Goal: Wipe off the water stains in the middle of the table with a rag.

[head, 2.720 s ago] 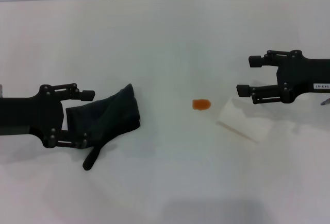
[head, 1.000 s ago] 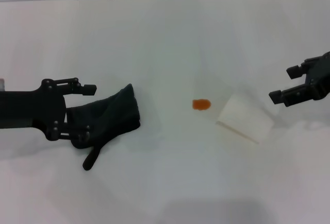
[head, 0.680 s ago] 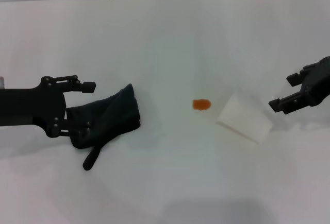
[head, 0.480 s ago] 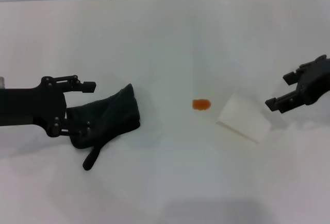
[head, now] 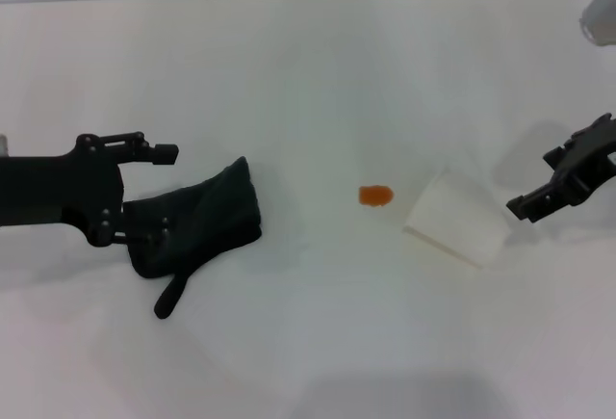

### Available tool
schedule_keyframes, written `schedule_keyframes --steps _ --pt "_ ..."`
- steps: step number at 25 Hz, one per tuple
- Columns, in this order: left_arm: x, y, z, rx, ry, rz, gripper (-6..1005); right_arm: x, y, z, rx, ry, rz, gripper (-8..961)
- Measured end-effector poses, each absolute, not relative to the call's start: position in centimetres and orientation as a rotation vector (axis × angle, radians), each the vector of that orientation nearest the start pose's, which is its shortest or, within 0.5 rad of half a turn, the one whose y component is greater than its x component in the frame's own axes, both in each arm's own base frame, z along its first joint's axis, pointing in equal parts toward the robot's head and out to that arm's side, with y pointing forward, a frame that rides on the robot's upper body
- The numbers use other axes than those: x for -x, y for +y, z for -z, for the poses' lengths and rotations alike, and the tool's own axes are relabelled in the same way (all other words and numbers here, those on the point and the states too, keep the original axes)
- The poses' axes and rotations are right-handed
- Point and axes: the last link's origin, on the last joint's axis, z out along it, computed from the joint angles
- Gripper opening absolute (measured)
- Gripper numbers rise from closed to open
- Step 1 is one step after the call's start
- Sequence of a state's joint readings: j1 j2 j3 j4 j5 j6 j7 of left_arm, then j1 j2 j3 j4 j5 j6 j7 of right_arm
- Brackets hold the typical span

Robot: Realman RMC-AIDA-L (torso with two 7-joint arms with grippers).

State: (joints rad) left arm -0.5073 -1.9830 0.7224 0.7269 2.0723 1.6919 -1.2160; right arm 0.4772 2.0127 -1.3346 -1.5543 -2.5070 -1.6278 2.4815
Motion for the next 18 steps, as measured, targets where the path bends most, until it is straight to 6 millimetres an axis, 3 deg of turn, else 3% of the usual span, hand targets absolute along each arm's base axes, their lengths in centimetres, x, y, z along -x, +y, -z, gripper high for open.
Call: schedule_keyframes --steps 18 --pt "27.7 32.3 -3.9 2.859 -0.278 0.491 834 -17.2 33.8 -1.4 2.611 0.758 0.413 843"
